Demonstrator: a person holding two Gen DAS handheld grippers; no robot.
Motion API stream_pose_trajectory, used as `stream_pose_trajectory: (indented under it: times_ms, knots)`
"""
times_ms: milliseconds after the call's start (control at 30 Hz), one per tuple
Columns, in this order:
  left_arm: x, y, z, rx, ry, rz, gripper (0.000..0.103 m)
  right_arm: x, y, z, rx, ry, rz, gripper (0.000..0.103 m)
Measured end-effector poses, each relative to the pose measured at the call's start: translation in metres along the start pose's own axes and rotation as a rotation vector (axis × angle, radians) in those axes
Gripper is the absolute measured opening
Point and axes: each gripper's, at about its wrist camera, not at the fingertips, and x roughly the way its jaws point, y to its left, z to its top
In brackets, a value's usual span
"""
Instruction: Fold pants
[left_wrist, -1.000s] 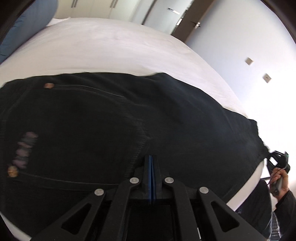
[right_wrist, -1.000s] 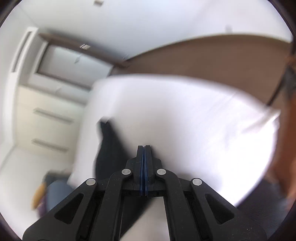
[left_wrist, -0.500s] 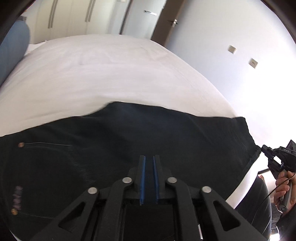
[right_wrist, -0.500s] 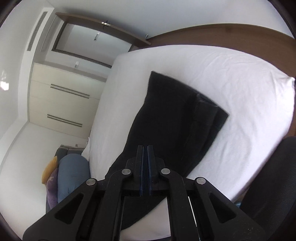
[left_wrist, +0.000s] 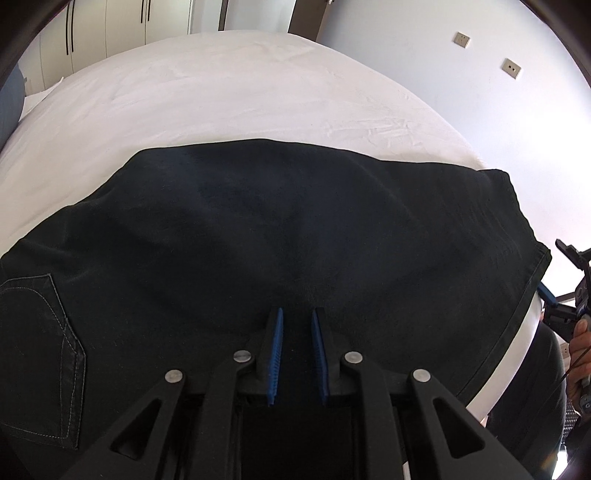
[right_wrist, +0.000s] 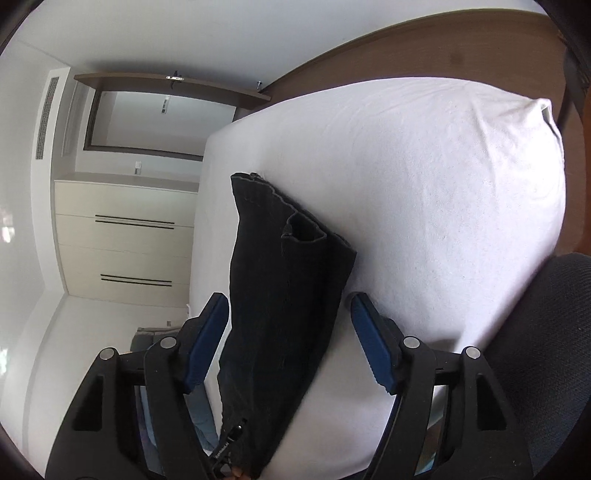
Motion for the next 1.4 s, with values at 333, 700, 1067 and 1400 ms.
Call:
stream_pose_trajectory:
  times_ms: [333,700,1067,1400]
  knots:
    - [0.008,-0.012,0.003,0.015,0.009,0.021,0.018,0.040,0.019,0.026,0.013,-0.045,0.028,0.040]
    - [0.012,-0.013,0.003,0.014,0.008,0.009,0.018,0.057,0.035,0.023,-0.041,-0.071,-0.031,0.009]
    - [0.012,-0.006,0.000,-0.016,-0.010,-0.025,0.018,0.081,0.148,-0.038,-0.494,-0.033,-0.150,0.009]
    - [0.006,0.011,0.004,-0.114,-0.008,-0.141,0.037,0.165,0.188,-0.202,-1.187,0.186,-0.419,0.009]
